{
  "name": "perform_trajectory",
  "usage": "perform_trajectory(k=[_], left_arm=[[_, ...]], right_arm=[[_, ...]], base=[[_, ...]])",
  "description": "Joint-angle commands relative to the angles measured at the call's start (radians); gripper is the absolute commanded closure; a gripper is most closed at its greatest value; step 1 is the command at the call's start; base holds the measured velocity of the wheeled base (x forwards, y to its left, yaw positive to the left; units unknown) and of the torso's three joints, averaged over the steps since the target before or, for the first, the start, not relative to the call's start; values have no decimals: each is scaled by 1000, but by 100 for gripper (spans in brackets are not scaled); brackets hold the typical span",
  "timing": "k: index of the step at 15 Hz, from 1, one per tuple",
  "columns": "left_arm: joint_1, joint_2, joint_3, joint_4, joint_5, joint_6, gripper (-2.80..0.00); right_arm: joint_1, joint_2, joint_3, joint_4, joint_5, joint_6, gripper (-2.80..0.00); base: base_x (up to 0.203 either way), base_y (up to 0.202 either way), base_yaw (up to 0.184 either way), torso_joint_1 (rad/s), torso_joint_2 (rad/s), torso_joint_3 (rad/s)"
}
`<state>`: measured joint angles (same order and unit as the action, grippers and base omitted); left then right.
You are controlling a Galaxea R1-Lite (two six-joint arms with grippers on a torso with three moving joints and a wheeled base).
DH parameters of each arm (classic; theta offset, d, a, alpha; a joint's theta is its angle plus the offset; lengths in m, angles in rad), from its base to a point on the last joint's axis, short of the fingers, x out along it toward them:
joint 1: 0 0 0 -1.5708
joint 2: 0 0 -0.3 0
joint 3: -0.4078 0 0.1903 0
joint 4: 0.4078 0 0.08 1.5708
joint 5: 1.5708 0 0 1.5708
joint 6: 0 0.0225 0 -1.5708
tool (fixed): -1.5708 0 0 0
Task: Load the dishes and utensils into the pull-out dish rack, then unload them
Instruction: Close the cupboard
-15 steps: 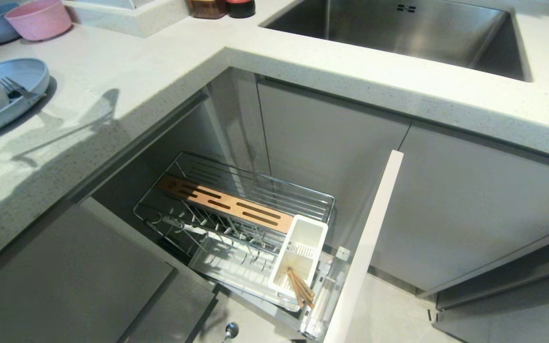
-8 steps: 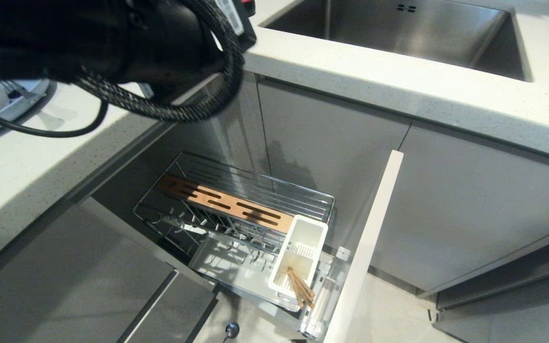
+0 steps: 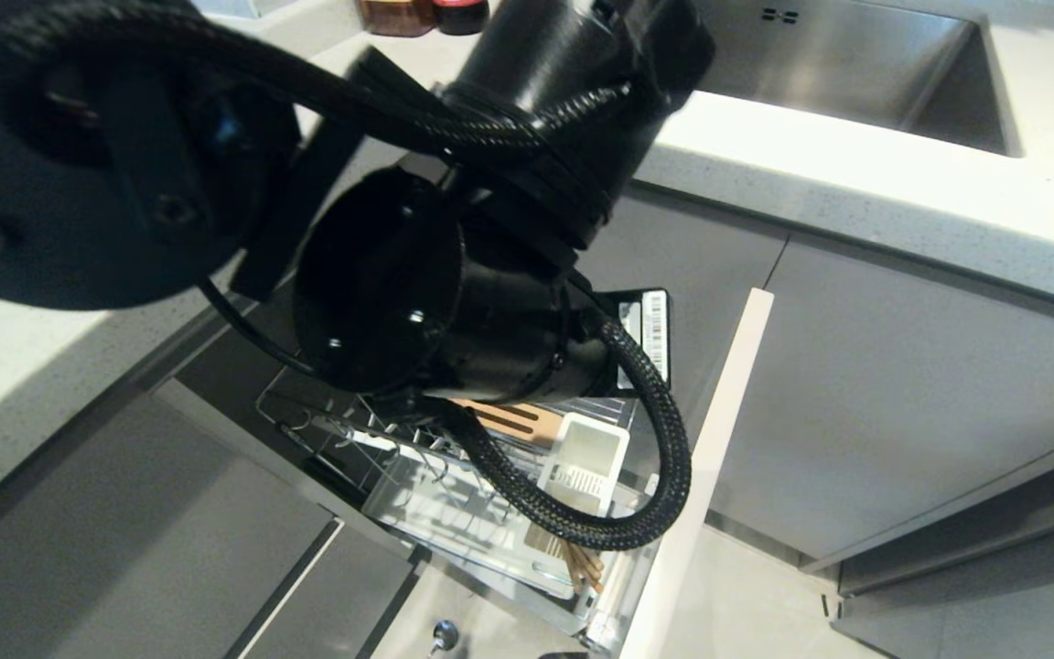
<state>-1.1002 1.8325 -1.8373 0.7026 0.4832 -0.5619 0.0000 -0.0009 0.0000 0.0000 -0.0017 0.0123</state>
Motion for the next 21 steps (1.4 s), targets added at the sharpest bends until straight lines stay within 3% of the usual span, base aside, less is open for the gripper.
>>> perform_trajectory(k=[1, 5, 12, 18, 21], left_arm=[[-4, 71, -16, 21, -31, -3, 0], [-16, 107, -62, 38, -216, -71, 0], [-11, 97, -80, -35, -250, -85, 0], [-22, 110, -80, -11, -450, -92, 0], [-23, 154, -81, -1, -461, -81, 0]], right_arm=[[0, 1, 2, 0, 0, 0, 0], [0, 1, 1, 0, 0, 0, 0], [0, 1, 2, 0, 0, 0, 0], [0, 1, 2, 0, 0, 0, 0], [0, 1, 2, 0, 0, 0, 0]], base=[[0, 0, 0, 0, 0, 0], [0, 0, 0, 0, 0, 0], [0, 0, 0, 0, 0, 0], [0, 0, 0, 0, 0, 0], [0, 0, 0, 0, 0, 0]])
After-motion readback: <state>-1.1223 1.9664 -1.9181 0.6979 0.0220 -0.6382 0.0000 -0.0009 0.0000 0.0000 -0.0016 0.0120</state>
